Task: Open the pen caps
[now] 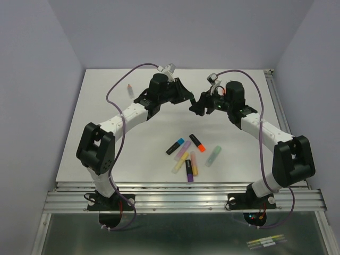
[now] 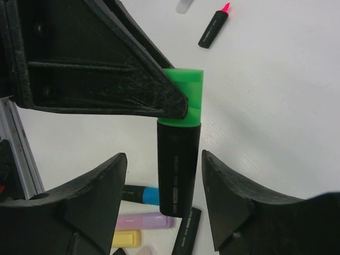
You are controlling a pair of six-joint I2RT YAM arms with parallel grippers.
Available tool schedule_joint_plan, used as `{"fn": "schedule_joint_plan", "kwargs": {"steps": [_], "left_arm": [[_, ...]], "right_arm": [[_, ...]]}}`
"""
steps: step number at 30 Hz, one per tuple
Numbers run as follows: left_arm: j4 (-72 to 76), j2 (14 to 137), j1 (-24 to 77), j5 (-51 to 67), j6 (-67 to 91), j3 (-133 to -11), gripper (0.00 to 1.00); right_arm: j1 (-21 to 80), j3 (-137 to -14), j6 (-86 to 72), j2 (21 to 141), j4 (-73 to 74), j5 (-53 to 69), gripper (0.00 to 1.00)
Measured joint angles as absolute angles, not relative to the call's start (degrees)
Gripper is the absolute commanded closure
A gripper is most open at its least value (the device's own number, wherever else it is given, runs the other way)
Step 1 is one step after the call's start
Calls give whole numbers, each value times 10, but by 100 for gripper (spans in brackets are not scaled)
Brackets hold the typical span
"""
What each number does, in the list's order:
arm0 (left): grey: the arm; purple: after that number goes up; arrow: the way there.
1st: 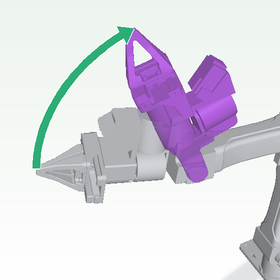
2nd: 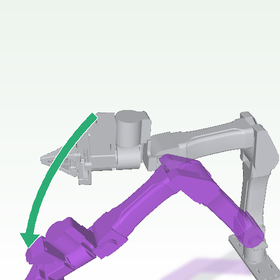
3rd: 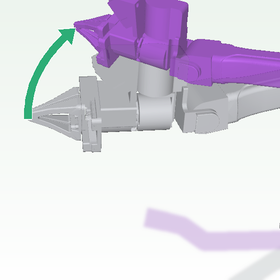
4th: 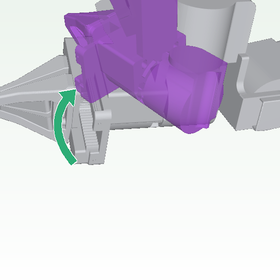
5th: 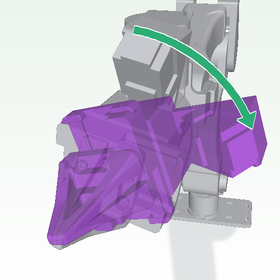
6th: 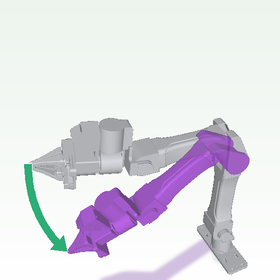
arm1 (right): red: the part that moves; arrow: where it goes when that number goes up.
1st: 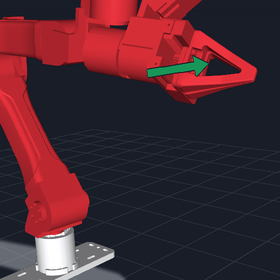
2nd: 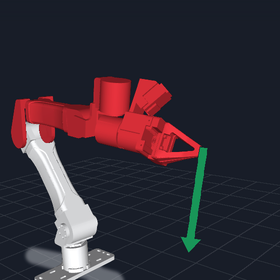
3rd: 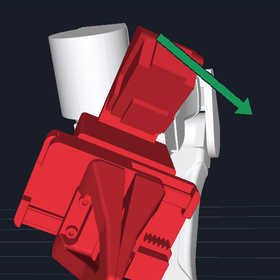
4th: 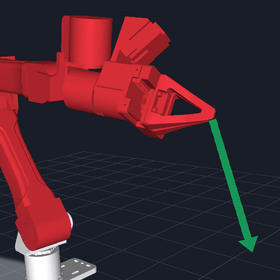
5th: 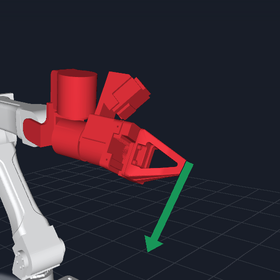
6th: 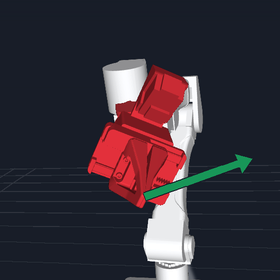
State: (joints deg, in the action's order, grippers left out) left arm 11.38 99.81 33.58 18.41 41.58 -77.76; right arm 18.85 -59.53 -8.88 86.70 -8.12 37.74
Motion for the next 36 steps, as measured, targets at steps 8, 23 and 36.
{"fn": "schedule_joint_plan", "kwargs": {"steps": [8, 23, 36], "left_arm": [[120, 998, 347, 175, 432, -778, 100], [24, 1094, 327, 116, 457, -941, 100], [55, 1136, 148, -37, 430, -950, 100]], "right_arm": [[192, -604, -84, 897, -83, 403, 57], [218, -534, -121, 870, -153, 310, 99], [292, -552, -216, 818, -31, 270, 99]]}}
